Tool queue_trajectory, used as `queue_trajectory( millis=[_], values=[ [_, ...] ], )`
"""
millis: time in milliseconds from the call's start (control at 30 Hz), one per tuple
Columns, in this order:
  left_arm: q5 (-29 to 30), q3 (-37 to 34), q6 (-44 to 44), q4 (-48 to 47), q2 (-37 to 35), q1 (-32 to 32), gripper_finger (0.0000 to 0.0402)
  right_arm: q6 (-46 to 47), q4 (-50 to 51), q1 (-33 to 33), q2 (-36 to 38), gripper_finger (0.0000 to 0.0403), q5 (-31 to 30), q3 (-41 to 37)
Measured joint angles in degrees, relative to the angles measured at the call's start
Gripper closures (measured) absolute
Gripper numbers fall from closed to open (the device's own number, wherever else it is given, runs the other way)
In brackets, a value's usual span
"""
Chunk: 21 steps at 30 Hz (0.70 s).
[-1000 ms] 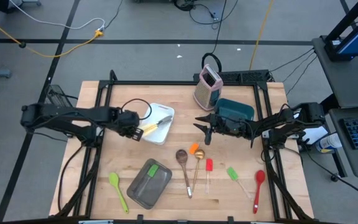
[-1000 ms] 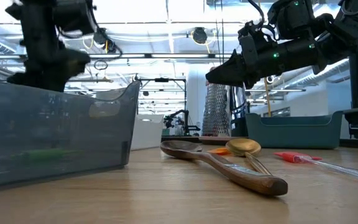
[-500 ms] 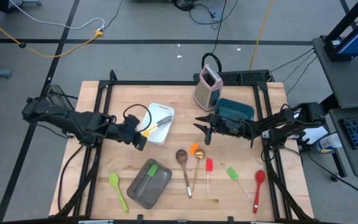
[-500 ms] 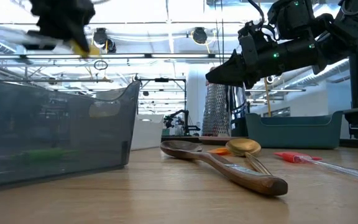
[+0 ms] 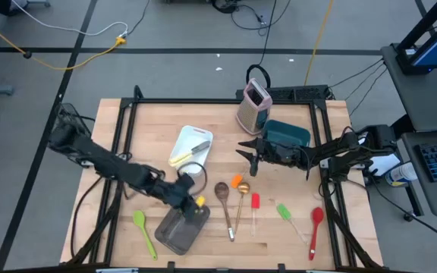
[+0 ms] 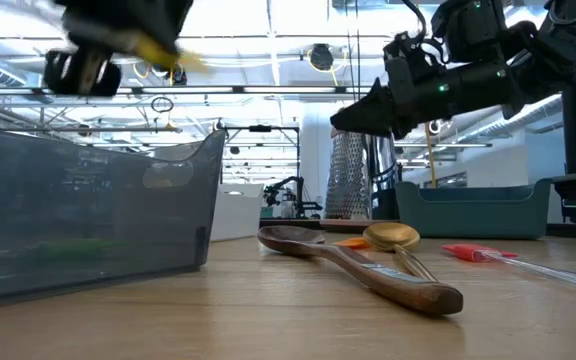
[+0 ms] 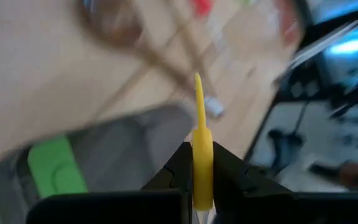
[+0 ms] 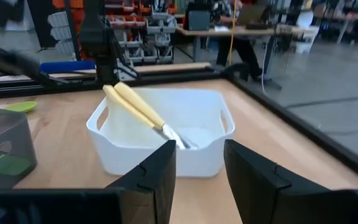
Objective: Pick & Place Kitchen Items
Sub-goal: Put the yellow spatula into the black bin
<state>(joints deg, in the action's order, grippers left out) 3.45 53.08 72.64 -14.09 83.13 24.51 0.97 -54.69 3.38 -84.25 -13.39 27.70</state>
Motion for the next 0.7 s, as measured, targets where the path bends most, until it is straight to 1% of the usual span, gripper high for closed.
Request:
queue_trajectory(
  millis=[67, 133, 200, 333, 400, 533, 700],
  values=[
    [-2.67, 0.00, 1.19, -0.48, 2.68, 0.00, 0.0375, -1.68, -1.22, 0.02, 0.00, 0.0275, 0.00, 0.00],
    [-3.34, 0.00, 3.85, -0.81, 4.96, 0.00, 0.0383, -3.43, -2.39, 0.02, 0.00, 0.0275, 0.00, 0.00],
    [-1.89, 0.00, 5.63, -0.70, 6.63, 0.45, 0.0388, -5.46, -4.13, 0.02, 0.00, 0.0275, 0.00, 0.00],
    [0.64, 0.00, 2.57, -0.32, 8.26, 1.64, 0.0387, -9.79, -7.80, 0.02, 0.00, 0.0275, -0.02, 0.00],
    [1.75, 0.00, 2.55, -0.31, 8.94, 2.14, 0.0377, -11.64, -9.32, 0.04, 0.00, 0.0275, -0.02, 0.00],
    [2.35, 0.00, 5.98, 0.21, 10.44, 3.51, 0.0365, -15.28, -11.64, 0.07, 0.00, 0.0275, -0.04, 0.00],
    [2.17, -0.03, 11.08, 2.25, 13.54, 5.13, 0.0379, -19.20, -14.25, 0.07, 0.00, 0.0275, -0.04, 0.00]
  ],
)
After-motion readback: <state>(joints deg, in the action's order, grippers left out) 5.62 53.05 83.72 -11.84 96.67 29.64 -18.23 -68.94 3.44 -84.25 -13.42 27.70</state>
